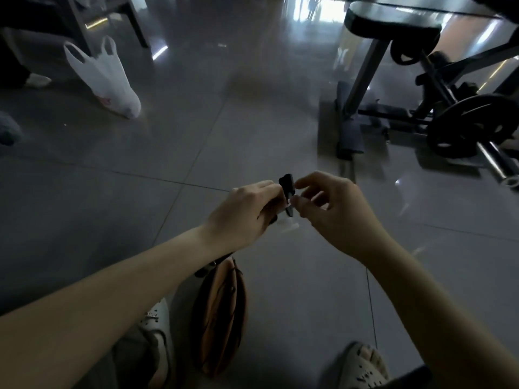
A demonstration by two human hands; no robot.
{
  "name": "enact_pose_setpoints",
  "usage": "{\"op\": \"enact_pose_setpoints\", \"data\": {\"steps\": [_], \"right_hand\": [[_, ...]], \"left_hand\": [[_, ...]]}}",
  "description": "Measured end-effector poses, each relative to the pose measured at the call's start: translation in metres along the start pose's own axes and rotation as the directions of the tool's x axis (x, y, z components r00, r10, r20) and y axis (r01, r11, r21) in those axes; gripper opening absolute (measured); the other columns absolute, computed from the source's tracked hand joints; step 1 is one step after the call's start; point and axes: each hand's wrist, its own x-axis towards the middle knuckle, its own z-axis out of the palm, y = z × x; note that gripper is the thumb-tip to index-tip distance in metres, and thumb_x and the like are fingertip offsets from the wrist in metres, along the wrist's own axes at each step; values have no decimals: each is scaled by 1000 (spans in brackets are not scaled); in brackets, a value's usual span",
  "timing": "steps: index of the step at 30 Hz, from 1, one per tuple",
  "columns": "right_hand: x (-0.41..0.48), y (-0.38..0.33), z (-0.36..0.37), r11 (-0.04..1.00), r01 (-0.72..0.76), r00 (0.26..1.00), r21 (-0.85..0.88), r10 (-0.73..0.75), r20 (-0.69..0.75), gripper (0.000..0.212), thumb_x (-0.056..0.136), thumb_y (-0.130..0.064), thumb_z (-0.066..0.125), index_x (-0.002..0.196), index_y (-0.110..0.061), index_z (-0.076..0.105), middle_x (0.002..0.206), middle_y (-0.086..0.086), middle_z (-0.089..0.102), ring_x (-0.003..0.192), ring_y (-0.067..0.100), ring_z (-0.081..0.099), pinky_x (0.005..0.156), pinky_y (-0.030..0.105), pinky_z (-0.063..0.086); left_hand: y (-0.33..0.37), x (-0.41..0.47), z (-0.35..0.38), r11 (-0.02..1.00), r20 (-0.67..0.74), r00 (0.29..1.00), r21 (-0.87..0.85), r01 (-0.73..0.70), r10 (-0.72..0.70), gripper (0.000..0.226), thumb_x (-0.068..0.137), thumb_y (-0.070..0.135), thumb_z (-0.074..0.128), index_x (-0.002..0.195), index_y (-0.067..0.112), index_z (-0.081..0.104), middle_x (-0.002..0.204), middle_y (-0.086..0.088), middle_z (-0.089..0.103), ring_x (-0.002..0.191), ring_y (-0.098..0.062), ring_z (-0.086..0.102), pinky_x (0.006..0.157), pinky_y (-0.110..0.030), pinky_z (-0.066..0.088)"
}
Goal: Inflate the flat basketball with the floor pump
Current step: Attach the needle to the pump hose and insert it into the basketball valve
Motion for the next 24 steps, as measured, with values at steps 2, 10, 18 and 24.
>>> {"op": "enact_pose_setpoints", "data": {"steps": [2,10,18,24], "right_hand": [[4,5,15,1000,1,1000,-13,-1,11,13,95,-21,63,106,-24,69,86,-14,68,74,2,66,65,22,57],[14,10,20,873,-151,988,465,154,32,10,93,-1,64,92,-6,72,72,8,74,61,24,72,58,30,61],[14,17,6,710,-267,963,651,230,143,9,91,-3,65,96,0,72,80,14,76,73,30,75,66,31,61],[16,19,6,705,-280,960,651,212,184,11,90,-2,67,97,5,69,82,20,75,72,33,74,65,32,61]], "left_hand": [[1,2,3,999,20,999,8,32,-32,10,99,14,56,93,15,63,85,3,62,73,-18,61,65,-41,50],[7,9,7,993,21,993,-35,113,-112,11,95,10,61,97,21,60,88,12,63,77,-3,59,65,-14,42],[9,16,8,987,35,990,-85,140,-137,22,98,10,55,112,25,65,102,13,68,92,-7,65,79,-36,56],[3,12,5,961,89,984,-217,170,-154,20,97,11,62,113,22,68,105,13,68,91,-4,68,81,-36,60]]}}
